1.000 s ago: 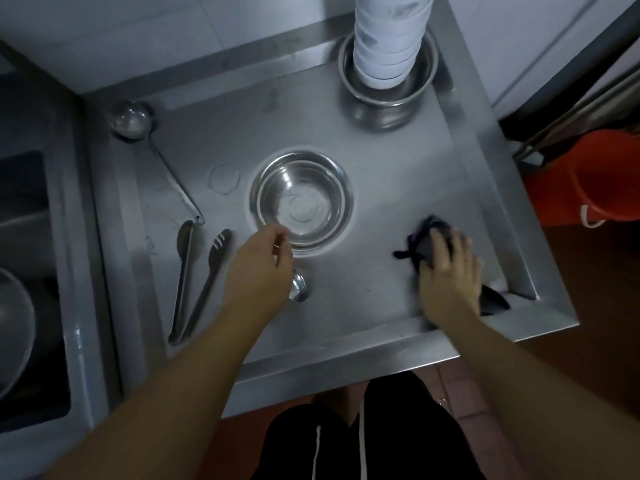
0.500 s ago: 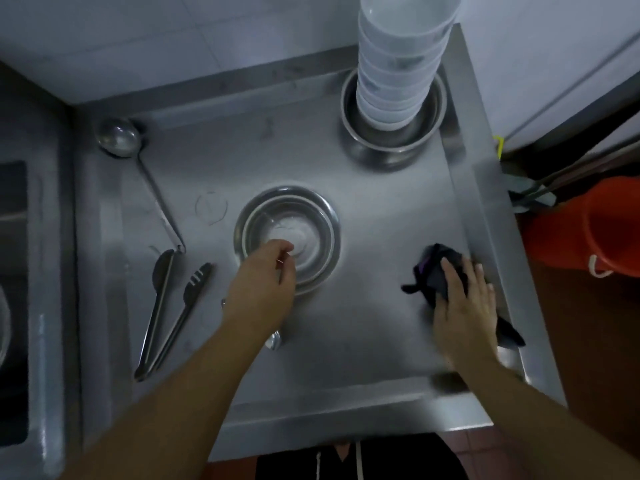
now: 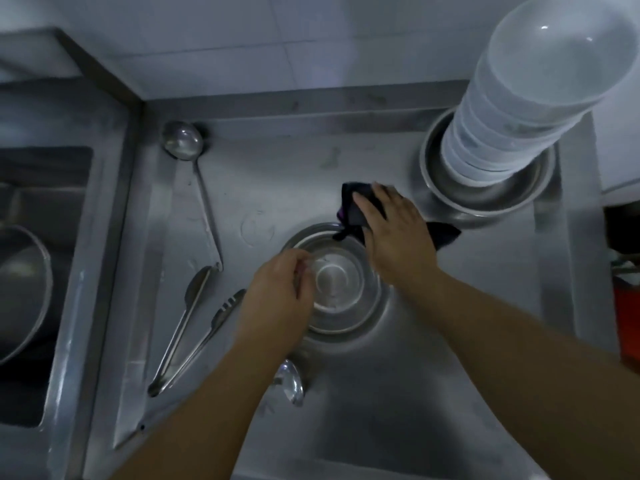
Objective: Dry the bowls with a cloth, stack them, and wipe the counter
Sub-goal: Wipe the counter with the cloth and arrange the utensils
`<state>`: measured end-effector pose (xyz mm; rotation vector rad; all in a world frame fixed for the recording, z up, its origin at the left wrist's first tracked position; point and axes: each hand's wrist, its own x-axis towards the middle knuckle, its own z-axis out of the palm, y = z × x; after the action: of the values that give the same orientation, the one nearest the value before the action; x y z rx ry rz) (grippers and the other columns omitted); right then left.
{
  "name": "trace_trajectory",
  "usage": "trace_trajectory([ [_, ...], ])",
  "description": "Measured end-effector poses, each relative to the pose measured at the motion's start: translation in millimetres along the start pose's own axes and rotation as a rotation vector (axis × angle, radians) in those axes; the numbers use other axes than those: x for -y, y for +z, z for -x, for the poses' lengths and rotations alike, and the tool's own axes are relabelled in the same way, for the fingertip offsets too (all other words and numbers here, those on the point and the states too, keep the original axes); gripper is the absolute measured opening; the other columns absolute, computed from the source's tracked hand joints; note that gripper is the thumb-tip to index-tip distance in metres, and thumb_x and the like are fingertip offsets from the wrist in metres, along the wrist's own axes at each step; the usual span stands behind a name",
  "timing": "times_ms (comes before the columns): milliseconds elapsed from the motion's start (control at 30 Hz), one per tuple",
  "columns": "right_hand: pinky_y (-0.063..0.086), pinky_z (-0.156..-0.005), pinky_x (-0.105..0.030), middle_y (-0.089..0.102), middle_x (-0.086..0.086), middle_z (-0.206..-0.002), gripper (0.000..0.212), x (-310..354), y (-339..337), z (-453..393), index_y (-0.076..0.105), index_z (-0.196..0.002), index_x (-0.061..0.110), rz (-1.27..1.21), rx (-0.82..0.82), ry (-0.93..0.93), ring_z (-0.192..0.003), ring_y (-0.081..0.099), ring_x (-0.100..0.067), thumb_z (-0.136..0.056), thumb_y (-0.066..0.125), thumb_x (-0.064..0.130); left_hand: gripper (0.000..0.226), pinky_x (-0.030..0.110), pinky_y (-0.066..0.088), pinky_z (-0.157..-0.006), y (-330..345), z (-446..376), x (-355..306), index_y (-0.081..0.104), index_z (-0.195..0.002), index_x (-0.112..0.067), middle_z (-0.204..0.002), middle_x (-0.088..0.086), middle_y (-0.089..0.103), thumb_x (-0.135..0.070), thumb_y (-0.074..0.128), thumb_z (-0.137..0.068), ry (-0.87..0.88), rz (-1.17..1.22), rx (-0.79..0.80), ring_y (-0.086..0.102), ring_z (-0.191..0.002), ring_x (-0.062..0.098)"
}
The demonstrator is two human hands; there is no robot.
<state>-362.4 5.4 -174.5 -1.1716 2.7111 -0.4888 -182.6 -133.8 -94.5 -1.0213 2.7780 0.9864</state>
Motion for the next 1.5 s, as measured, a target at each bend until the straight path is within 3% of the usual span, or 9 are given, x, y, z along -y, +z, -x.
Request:
trace_trajectory([
  [233,0.013,-0.13,-0.047,0.016,-0.008,-0.175,0.061,34,8,-125,0.025,-0.165,0.029,-0.116,-0.06,0.313,-0.16,0.015,-0.034,-0.107,0.044,0.027,0.024,0.03,0.05,-0.087,-24,-4,18,0.063,-0.127,-0.029,-0.109,-0.015,0.065,-0.03,0.055,-0.104,-0.092,0.002,-0.065,0.062,-0.104,0.01],
  [367,0.02,-0.127,-0.046,0.032,-0.008,-0.17,0.057,48,11,-118,0.038,-0.16,0.028,-0.065,0.114,-0.054,-0.155,0.029,-0.034,-0.103,0.046,0.033,0.025,0.03,0.052,-0.09,-35,-5,27,0.063,-0.129,-0.028,-0.113,-0.011,0.068,-0.029,0.055,-0.105,-0.126,-0.002,-0.074,0.063,-0.105,0.009],
  [467,0.025,-0.125,-0.047,0.038,-0.009,-0.167,0.054,38,7,-86,0.044,-0.157,0.026,-0.085,0.165,-0.172,-0.153,0.034,-0.032,-0.103,0.047,0.03,0.028,0.028,0.05,-0.088,-42,-5,33,0.063,-0.131,-0.026,-0.112,-0.011,0.068,-0.031,0.053,-0.106,-0.131,-0.012,-0.077,0.063,-0.102,0.008],
  [700,0.029,-0.124,-0.053,0.038,-0.016,-0.166,0.056,-3,-6,46,0.046,-0.157,0.016,-0.122,0.061,0.06,-0.152,0.035,-0.039,-0.102,0.048,0.025,0.031,0.031,0.052,-0.085,-52,11,37,0.064,-0.13,-0.024,-0.11,-0.006,0.07,-0.033,0.052,-0.103,-0.07,-0.091,-0.032,0.062,-0.097,0.008],
  [900,0.031,-0.121,-0.058,0.036,-0.016,-0.166,0.055,-11,-7,178,0.043,-0.158,0.016,-0.124,0.012,0.325,-0.152,0.031,-0.039,-0.104,0.041,0.026,0.029,0.047,0.059,-0.084,-57,34,35,0.062,-0.13,-0.024,-0.103,-0.002,0.068,-0.033,0.051,-0.104,-0.007,-0.143,0.119,0.066,-0.092,0.02],
  [1033,0.033,-0.121,-0.06,0.033,-0.013,-0.169,0.059,31,4,255,0.041,-0.159,0.02,-0.103,0.13,0.3,-0.153,0.032,-0.04,-0.101,0.039,0.03,0.029,0.047,0.059,-0.087,-62,47,51,0.064,-0.13,-0.021,-0.106,0.0,0.071,-0.027,0.052,-0.105,0.041,-0.171,0.155,0.067,-0.095,0.022],
  [1200,0.034,-0.122,-0.058,0.036,-0.007,-0.168,0.055,88,16,307,0.05,-0.155,0.023,-0.129,0.263,0.208,-0.155,0.033,-0.036,-0.102,0.039,0.031,0.025,0.031,0.05,-0.08,-70,59,83,0.068,-0.125,-0.021,-0.109,0.004,0.074,-0.02,0.057,-0.102,0.103,-0.195,0.171,0.07,-0.094,0.024],
  [1267,0.037,-0.12,-0.056,0.039,-0.004,-0.166,0.053,109,19,318,0.054,-0.152,0.025,-0.115,0.298,0.165,-0.153,0.037,-0.034,-0.101,0.041,0.033,0.025,0.033,0.051,-0.082,-77,63,95,0.069,-0.125,-0.022,-0.115,0.006,0.074,-0.022,0.056,-0.103,0.107,-0.208,0.184,0.07,-0.098,0.027],
  [1500,0.018,-0.127,-0.044,0.028,0.006,-0.171,0.058,140,13,321,0.047,-0.154,0.037,-0.079,0.457,0.166,-0.159,0.023,-0.022,-0.1,0.04,0.057,0.028,0.044,0.06,-0.087,-106,85,144,0.068,-0.127,-0.018,-0.111,0.007,0.075,-0.023,0.056,-0.102,0.132,-0.263,0.284,0.07,-0.096,0.027],
])
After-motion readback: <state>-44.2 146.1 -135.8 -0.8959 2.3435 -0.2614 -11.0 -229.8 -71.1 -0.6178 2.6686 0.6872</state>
